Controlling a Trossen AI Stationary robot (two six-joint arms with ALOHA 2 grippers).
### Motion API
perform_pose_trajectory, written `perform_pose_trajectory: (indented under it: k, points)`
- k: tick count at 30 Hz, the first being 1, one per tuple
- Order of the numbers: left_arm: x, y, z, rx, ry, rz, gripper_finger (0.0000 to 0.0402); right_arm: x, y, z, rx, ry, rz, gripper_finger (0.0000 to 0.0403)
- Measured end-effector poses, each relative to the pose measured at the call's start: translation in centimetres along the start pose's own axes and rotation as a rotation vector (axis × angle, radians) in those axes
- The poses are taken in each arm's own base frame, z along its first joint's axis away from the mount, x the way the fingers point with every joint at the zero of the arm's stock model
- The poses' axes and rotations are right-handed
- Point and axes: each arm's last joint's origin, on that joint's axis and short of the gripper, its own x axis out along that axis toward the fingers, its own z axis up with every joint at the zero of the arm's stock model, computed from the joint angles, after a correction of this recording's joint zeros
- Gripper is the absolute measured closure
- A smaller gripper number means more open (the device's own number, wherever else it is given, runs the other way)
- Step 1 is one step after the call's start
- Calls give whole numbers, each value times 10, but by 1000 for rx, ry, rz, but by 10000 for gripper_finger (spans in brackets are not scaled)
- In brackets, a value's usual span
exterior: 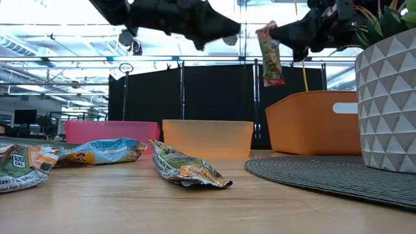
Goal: Pick and place Granola Bars by type
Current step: Put the red granola bar into the right orange bin
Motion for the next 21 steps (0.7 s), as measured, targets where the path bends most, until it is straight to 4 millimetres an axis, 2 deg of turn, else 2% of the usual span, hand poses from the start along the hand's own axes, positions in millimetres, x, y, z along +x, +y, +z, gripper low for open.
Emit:
perform_pose_trajectory:
  k: [3,6,10,15,21]
  points:
    - [-20,-4,2,2,35,-4,331,-8,0,-1,0,1,0,403]
    - [-41,-9,-9,0,38,-4,330,-17,0,-2,0,-15,-1,403]
    - [-71,-18,-30,-15,-48,32,330,-28,0,-5,9,17,-6,403]
    - [-111,-28,-61,-51,-184,103,330,-38,-1,2,7,-6,-25,403]
    - [-146,-37,-92,-138,-240,182,330,-53,-1,12,-20,-51,-31,403]
